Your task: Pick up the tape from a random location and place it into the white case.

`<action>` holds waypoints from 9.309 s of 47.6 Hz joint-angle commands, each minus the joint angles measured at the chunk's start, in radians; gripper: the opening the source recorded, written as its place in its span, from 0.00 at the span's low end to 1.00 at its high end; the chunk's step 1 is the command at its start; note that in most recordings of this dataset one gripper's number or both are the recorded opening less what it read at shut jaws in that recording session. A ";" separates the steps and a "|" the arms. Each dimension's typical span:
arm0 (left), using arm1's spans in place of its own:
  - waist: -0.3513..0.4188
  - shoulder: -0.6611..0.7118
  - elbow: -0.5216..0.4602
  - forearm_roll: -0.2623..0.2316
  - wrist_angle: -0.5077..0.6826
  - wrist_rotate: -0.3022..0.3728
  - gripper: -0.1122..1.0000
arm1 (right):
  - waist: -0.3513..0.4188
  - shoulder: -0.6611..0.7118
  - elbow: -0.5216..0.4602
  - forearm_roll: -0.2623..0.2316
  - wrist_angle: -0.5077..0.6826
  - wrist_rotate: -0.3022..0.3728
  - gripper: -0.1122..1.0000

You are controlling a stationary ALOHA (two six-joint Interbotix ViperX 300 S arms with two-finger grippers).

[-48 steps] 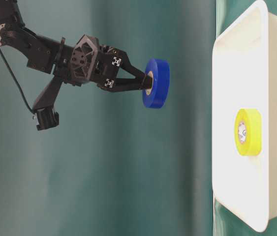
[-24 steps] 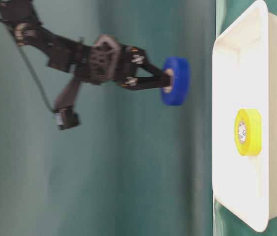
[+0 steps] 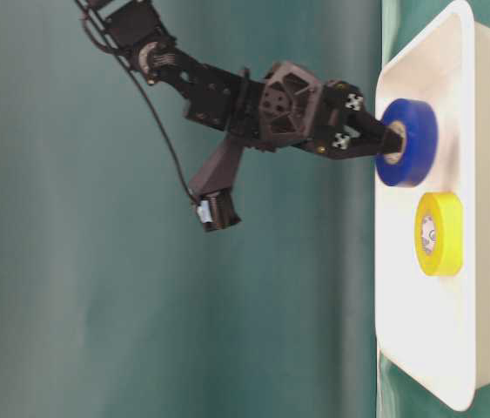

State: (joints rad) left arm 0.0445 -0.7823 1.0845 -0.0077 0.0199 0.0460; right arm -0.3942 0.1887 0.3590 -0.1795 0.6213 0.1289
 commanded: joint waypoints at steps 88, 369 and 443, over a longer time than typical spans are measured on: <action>0.002 0.002 -0.041 -0.003 -0.003 -0.002 0.98 | -0.002 -0.256 -0.104 -0.051 0.272 0.000 0.91; -0.120 0.184 -0.201 -0.003 0.192 -0.037 0.98 | 0.318 -0.963 0.815 -0.046 -0.568 0.241 0.91; -0.127 0.503 -0.561 0.005 0.799 -0.094 0.98 | 0.318 -0.954 0.808 -0.046 -0.568 0.239 0.91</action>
State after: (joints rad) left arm -0.0813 -0.2715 0.5415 -0.0061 0.8237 -0.0491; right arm -0.0752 -0.7685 1.1919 -0.2270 0.0614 0.3682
